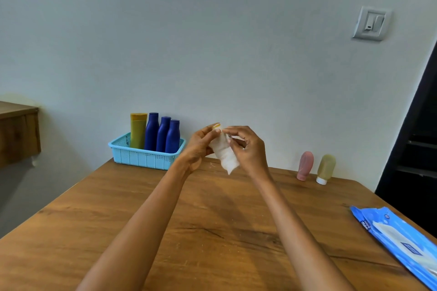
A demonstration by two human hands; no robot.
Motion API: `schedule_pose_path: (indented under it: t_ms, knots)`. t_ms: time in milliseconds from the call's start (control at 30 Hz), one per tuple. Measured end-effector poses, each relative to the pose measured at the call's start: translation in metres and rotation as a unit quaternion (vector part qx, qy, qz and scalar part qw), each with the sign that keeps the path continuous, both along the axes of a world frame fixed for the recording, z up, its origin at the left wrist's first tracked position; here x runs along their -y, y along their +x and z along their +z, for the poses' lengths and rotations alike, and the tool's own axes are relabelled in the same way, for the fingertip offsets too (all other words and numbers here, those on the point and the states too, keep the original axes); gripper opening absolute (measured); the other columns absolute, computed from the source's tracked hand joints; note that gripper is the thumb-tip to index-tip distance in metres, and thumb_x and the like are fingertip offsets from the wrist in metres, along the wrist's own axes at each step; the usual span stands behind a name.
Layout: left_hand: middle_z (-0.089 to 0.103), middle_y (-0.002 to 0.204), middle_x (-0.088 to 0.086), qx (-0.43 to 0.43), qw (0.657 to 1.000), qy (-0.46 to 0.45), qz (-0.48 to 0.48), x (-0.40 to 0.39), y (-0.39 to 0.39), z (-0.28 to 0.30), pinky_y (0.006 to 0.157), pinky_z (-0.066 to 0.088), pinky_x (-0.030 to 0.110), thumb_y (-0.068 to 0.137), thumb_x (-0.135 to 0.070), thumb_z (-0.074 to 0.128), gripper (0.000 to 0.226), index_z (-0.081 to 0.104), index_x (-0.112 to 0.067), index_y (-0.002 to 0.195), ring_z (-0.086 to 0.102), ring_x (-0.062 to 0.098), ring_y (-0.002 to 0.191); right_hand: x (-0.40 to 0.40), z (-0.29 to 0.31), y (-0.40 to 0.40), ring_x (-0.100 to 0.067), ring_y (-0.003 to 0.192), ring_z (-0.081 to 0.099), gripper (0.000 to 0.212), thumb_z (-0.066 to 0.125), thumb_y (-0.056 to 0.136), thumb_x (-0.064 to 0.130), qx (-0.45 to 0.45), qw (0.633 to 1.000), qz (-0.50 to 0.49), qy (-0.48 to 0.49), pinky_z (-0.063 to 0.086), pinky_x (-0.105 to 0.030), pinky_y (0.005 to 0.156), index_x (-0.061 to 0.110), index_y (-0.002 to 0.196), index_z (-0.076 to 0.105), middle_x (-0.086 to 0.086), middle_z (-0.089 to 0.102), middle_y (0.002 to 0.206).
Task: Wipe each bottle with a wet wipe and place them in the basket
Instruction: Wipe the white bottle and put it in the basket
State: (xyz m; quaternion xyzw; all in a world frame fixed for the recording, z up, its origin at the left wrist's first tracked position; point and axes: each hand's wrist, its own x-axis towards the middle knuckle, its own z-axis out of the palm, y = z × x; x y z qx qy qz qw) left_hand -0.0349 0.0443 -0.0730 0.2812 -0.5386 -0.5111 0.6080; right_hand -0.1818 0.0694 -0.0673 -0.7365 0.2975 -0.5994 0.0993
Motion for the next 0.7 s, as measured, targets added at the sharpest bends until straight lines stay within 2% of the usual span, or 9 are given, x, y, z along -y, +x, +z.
schedule_pose_path:
  t_ms: [67, 133, 233, 333, 433, 533, 633, 700]
  knots:
    - [0.066, 0.103, 0.001, 0.059, 0.998, -0.012, 0.006, 0.000, 0.002, -0.001, 0.081, 0.053, 0.026, 0.093, -0.017, 0.056, 0.033, 0.055, -0.012, 0.125, 0.062, 0.013, 0.092, 0.004, -0.004, -0.002, 0.005, 0.091, 0.061, 0.027, 0.063, 0.084, -0.002, 0.054, 0.997, -0.027, 0.057, 0.050, -0.014, 0.077, 0.019, 0.100, 0.069, 0.006, 0.064, 0.101]
    - [0.064, 0.114, 0.001, 0.156, 0.987, -0.030, 0.023, 0.000, 0.004, -0.006, 0.092, 0.050, 0.026, 0.091, -0.015, 0.059, 0.040, 0.052, -0.012, 0.130, 0.061, 0.015, 0.104, 0.010, -0.011, -0.008, 0.001, 0.088, 0.061, 0.030, 0.062, 0.083, -0.005, 0.140, 0.979, -0.043, 0.141, 0.050, -0.016, 0.077, 0.021, 0.096, 0.067, 0.006, 0.067, 0.100]
    - [0.058, 0.120, 0.000, 0.244, 0.967, -0.053, 0.041, 0.000, -0.001, -0.012, 0.086, 0.049, 0.018, 0.087, -0.012, 0.064, 0.048, 0.048, -0.014, 0.133, 0.057, 0.012, 0.107, 0.019, -0.018, -0.020, -0.010, 0.089, 0.062, 0.029, 0.058, 0.084, -0.010, 0.315, 0.920, -0.017, 0.232, 0.049, -0.019, 0.076, 0.017, 0.091, 0.067, 0.004, 0.068, 0.093]
    - [0.054, 0.119, 0.003, 0.279, 0.958, -0.051, 0.031, 0.002, -0.007, -0.017, 0.086, 0.052, 0.026, 0.084, -0.012, 0.068, 0.053, 0.044, -0.020, 0.131, 0.060, 0.017, 0.101, 0.026, -0.026, -0.031, -0.015, 0.091, 0.061, 0.026, 0.057, 0.084, -0.013, 0.429, 0.858, -0.013, 0.283, 0.052, -0.025, 0.082, 0.011, 0.089, 0.066, 0.002, 0.066, 0.088]
    - [0.052, 0.115, 0.002, 0.330, 0.941, -0.065, 0.024, 0.002, -0.014, -0.021, 0.087, 0.053, 0.030, 0.083, -0.014, 0.069, 0.051, 0.042, -0.019, 0.126, 0.059, 0.017, 0.097, 0.032, -0.041, -0.042, -0.017, 0.087, 0.061, 0.026, 0.056, 0.084, -0.014, 0.485, 0.805, -0.020, 0.340, 0.052, -0.030, 0.087, 0.011, 0.082, 0.063, -0.006, 0.065, 0.099]
    - [0.051, 0.116, 0.002, 0.341, 0.936, -0.085, 0.022, 0.002, -0.018, -0.024, 0.088, 0.052, 0.030, 0.085, -0.013, 0.067, 0.040, 0.043, -0.017, 0.117, 0.055, 0.020, 0.107, 0.035, -0.048, -0.050, -0.020, 0.087, 0.060, 0.026, 0.054, 0.084, -0.016, 0.514, 0.774, -0.010, 0.369, 0.051, -0.030, 0.082, 0.010, 0.081, 0.060, -0.013, 0.061, 0.105]
    - [0.053, 0.121, 0.004, 0.369, 0.923, -0.099, 0.038, 0.005, -0.014, -0.025, 0.094, 0.050, 0.034, 0.085, -0.018, 0.067, 0.033, 0.048, -0.020, 0.111, 0.052, 0.021, 0.114, 0.033, -0.045, -0.052, -0.020, 0.084, 0.059, 0.024, 0.054, 0.084, -0.016, 0.517, 0.767, 0.001, 0.381, 0.053, -0.032, 0.081, 0.003, 0.097, 0.062, -0.011, 0.061, 0.099]
    - [0.052, 0.129, 0.002, 0.420, 0.896, -0.129, 0.066, 0.011, -0.007, -0.028, 0.103, 0.043, 0.040, 0.084, -0.028, 0.068, 0.032, 0.052, -0.027, 0.111, 0.047, 0.021, 0.123, 0.034, -0.044, -0.050, -0.020, 0.084, 0.058, 0.030, 0.052, 0.086, -0.015, 0.518, 0.759, 0.013, 0.394, 0.051, -0.035, 0.088, 0.000, 0.111, 0.060, -0.009, 0.060, 0.094]
